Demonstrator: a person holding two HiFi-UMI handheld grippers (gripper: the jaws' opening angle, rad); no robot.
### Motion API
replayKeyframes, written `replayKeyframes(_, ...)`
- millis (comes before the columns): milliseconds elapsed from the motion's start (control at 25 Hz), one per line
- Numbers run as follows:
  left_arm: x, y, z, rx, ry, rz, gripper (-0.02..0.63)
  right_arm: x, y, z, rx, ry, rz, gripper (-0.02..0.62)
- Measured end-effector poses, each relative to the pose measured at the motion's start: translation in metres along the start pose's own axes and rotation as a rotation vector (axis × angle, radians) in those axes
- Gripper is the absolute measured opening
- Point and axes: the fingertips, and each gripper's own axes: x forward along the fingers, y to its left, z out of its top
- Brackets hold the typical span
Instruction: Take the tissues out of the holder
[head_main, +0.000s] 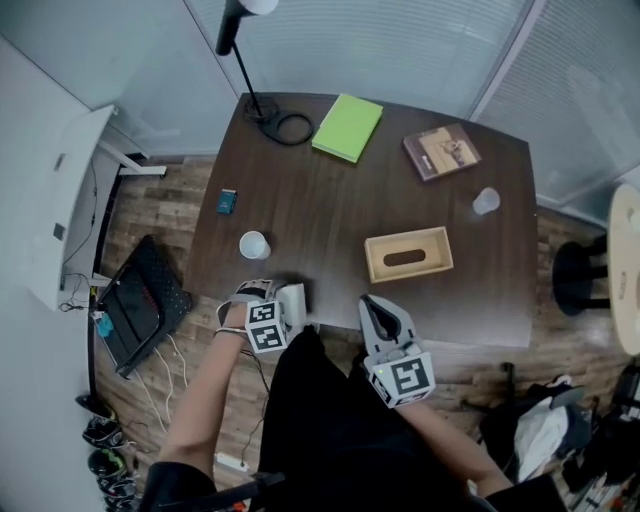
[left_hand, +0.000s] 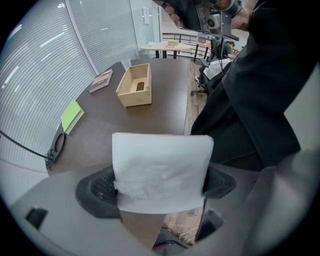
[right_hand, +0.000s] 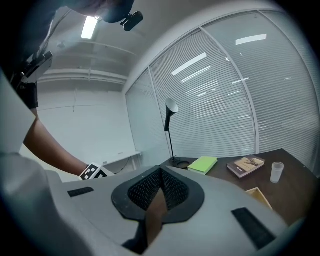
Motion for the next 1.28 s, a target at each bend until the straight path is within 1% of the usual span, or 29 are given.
replayKeyframes(80,0.005,0.001,0.002,0.018,-0.014,-0.021,0.469,0.008,0.000,0.001,-0.013,0.004,-0.018,0.009)
replayKeyframes(200,0.007,0.006,0.005,0.034,-0.045,-0.045,0.469,0.021,-0.004,0.015,-0.018,-0.017,-0.062,0.009)
replayKeyframes(360,0.001,0.020,0.004,0.052,-0.075,-0.042,0.469,0.036,-0.010,0.025,-0.018,-0.032,-0.108,0.009)
replayKeyframes(440,-0.007,0.028,0.009,0.018,-0.117,-0.036,0.469,0.042,-0.009,0.029,-0.024,-0.036,-0.114,0.009)
replayKeyframes(560,-0.025,0.041,0.022,-0.086,-0.219,-0.004,0.469,0.047,-0.006,0.036,-0.051,-0.047,-0.117,0.009)
replayKeyframes(640,-0.036,0.046,0.029,-0.137,-0.273,0.015,0.469,0.047,-0.009,0.038,-0.062,-0.049,-0.122,0.009)
replayKeyframes(760,-0.047,0.049,0.043,-0.149,-0.323,0.039,0.469,0.046,-0.016,0.047,-0.061,-0.056,-0.129,0.009)
replayKeyframes(960,-0.081,0.056,0.083,-0.200,-0.465,0.098,0.468,0.031,-0.023,0.069,-0.056,-0.084,-0.121,0.009)
replayKeyframes(1080,-0.099,0.058,0.102,-0.218,-0.503,0.135,0.469,0.019,-0.028,0.076,-0.057,-0.100,-0.131,0.009)
replayKeyframes(1200,-0.114,0.052,0.117,-0.264,-0.547,0.170,0.469,0.001,-0.033,0.086,-0.082,-0.130,-0.168,0.009)
replayKeyframes(1280,-0.125,0.046,0.126,-0.309,-0.594,0.178,0.469,-0.008,-0.034,0.090,-0.099,-0.140,-0.171,0.009)
